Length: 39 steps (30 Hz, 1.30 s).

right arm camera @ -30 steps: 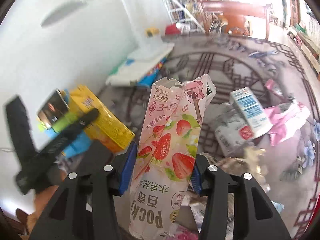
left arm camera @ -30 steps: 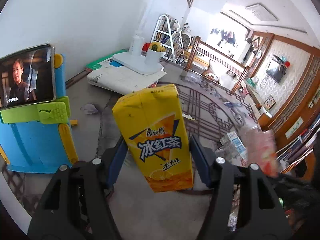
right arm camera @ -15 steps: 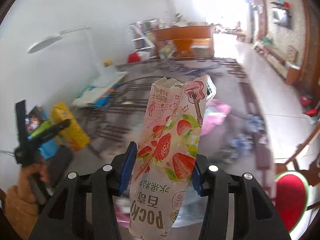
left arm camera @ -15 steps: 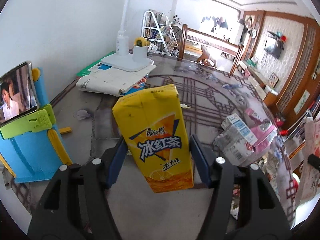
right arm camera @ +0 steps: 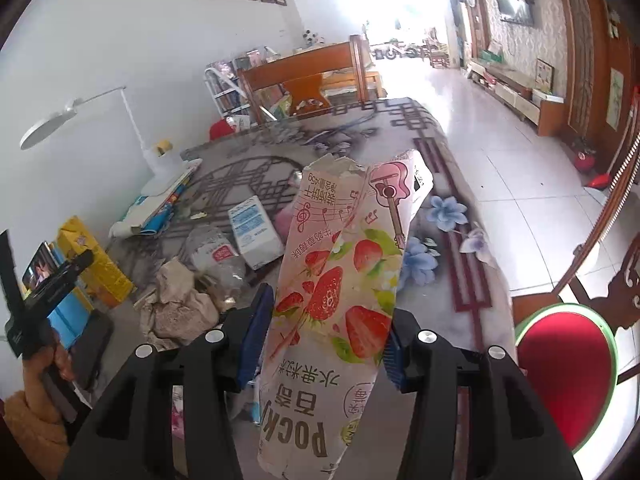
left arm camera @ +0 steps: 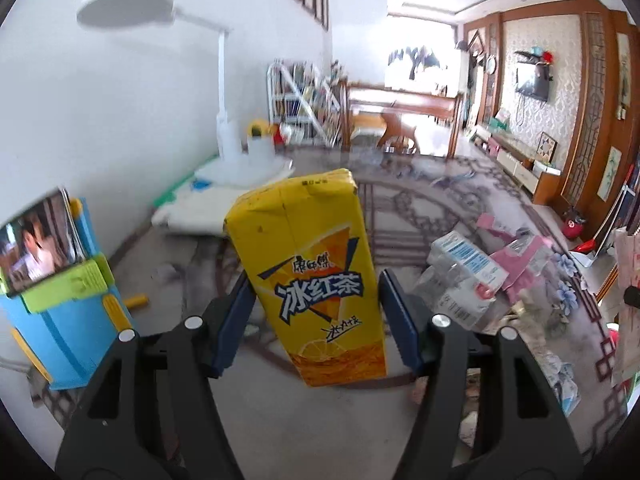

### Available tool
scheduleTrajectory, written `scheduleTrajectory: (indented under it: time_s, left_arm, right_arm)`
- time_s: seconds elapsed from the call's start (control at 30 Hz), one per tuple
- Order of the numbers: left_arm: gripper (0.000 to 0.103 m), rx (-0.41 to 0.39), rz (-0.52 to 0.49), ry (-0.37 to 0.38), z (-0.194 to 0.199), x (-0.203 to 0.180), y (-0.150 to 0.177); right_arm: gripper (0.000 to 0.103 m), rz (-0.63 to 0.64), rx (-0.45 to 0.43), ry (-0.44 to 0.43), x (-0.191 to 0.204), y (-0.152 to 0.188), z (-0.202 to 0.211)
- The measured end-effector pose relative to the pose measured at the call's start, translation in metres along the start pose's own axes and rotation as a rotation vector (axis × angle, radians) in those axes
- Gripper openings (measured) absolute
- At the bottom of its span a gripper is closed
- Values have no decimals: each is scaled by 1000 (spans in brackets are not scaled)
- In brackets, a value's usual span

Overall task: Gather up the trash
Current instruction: 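Carry carton and wrapper over the red bucket and open both tools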

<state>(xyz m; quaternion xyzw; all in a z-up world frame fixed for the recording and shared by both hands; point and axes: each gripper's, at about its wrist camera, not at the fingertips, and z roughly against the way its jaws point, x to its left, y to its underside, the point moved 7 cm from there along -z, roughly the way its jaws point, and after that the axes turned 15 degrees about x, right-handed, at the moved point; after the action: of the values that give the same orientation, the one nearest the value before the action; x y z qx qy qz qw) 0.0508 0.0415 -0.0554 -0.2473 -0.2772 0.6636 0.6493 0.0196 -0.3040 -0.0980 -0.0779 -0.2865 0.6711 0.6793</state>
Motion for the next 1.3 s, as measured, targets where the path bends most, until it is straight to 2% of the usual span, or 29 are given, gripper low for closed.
scheduleTrajectory:
  time_s: [0.17,0.27,0.33,0.47,0.6,0.77,0.9,1.07,1.17,1.3]
  left_arm:
    - [61,-72,-31,94,39,-45,14]
    - [61,-68,-74,207,56,-92,21]
    - [61,-66,-136,280,68,-130,23]
    - [61,-52,-220,420,86,-197,28]
    - [61,46,-253,581,79,-266,39]
    - [61,176,-298,660,56,-332,56]
    - [61,257,-356,705,40,-384,73]
    - [60,320,-432,729,28,-430,87]
    - [60,351,-453,744,20,-446,88]
    - [60,355,-486,740,21,-458,97]
  right_arm:
    - [48,-39,-20,16,-24,5,11]
    - [48,-77,-23,23,-45,11,17]
    - [48,-108,-33,32,-61,15,24]
    - [48,-192,-57,52,-100,25,40]
    - [48,-283,-81,98,-141,37,55]
    - [48,-449,-123,214,-208,58,80]
    - [48,-557,-137,248,-243,74,93]
    - [48,-608,-135,270,-265,84,100]
    - [49,-615,-127,277,-269,87,100]
    - [49,-619,-121,306,-272,88,100]
